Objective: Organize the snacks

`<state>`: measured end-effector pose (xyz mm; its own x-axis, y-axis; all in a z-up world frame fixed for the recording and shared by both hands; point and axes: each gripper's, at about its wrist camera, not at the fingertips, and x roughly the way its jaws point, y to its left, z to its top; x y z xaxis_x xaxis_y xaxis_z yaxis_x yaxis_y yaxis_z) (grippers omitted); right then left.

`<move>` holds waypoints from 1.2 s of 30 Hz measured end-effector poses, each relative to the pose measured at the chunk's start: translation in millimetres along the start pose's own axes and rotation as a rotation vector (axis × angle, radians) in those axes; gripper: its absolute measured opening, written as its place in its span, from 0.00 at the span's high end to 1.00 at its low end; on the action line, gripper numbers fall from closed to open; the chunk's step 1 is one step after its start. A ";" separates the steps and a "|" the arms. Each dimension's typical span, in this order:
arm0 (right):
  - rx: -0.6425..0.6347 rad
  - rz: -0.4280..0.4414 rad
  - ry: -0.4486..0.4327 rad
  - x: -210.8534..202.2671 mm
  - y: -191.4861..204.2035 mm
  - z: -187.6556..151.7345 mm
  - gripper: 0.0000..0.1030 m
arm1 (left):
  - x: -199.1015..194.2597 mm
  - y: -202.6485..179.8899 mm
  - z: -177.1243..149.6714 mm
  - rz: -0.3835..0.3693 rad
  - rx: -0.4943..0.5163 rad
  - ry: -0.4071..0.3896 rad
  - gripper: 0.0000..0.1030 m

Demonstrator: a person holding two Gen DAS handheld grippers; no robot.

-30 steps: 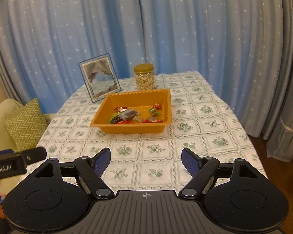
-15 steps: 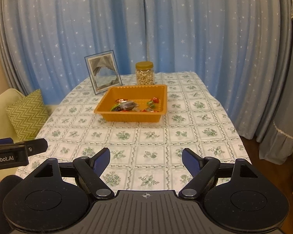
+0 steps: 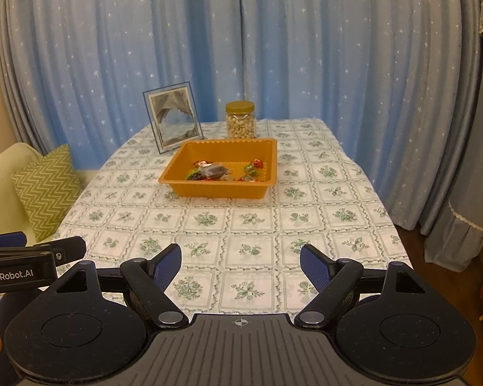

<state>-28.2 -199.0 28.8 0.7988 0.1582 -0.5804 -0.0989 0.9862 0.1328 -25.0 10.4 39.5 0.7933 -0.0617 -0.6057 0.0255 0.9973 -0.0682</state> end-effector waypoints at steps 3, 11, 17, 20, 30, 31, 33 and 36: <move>0.006 0.004 0.007 2.4 -1.3 -0.9 0.22 | 0.5 0.5 -0.7 0.001 0.002 0.003 0.00; 0.012 0.002 0.012 4.4 -1.6 -3.0 0.22 | 1.7 -0.9 -1.5 -0.005 0.006 0.007 0.00; 0.013 0.006 0.019 5.6 -1.2 -3.7 0.22 | 2.6 -2.7 -1.8 -0.007 0.007 0.010 0.00; 0.013 0.006 0.018 5.5 -1.1 -4.3 0.22 | 3.5 -2.4 -1.8 -0.010 0.009 0.012 0.00; 0.013 0.007 0.021 7.0 -0.6 -4.7 0.22 | 5.3 -2.4 -3.9 -0.014 0.007 0.016 0.00; 0.012 0.007 0.021 7.0 -0.6 -4.7 0.22 | 5.4 -2.1 -4.5 -0.015 0.006 0.016 0.00; 0.012 0.007 0.021 7.0 -0.6 -4.7 0.22 | 5.7 -1.8 -4.2 -0.015 0.008 0.016 0.00; 0.012 0.008 0.021 7.2 -0.7 -4.7 0.22 | 6.0 -1.9 -4.3 -0.014 0.007 0.017 0.00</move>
<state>-25.2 -198.3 20.8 0.7852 0.1670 -0.5963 -0.0978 0.9843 0.1469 -23.0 8.0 32.6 0.7824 -0.0765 -0.6180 0.0412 0.9966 -0.0711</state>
